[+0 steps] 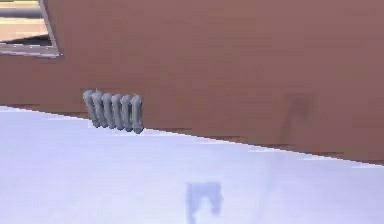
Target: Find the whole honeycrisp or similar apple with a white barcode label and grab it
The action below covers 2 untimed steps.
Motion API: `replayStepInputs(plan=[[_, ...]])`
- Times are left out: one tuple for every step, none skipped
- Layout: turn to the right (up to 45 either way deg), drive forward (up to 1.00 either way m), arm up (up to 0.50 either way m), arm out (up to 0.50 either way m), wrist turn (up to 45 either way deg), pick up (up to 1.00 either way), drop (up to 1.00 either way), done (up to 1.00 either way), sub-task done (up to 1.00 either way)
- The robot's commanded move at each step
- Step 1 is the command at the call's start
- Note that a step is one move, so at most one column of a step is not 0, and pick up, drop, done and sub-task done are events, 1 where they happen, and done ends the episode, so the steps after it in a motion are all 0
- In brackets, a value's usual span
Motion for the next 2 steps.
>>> replayStepInputs(plan=[[-45.0,0.00,0.00,0.00,0.0,0.00,0.00,0.00,0.00],[-18.0,0.00,0.00,0.00,0.0,0.00,0.00,0.00,0.00]])
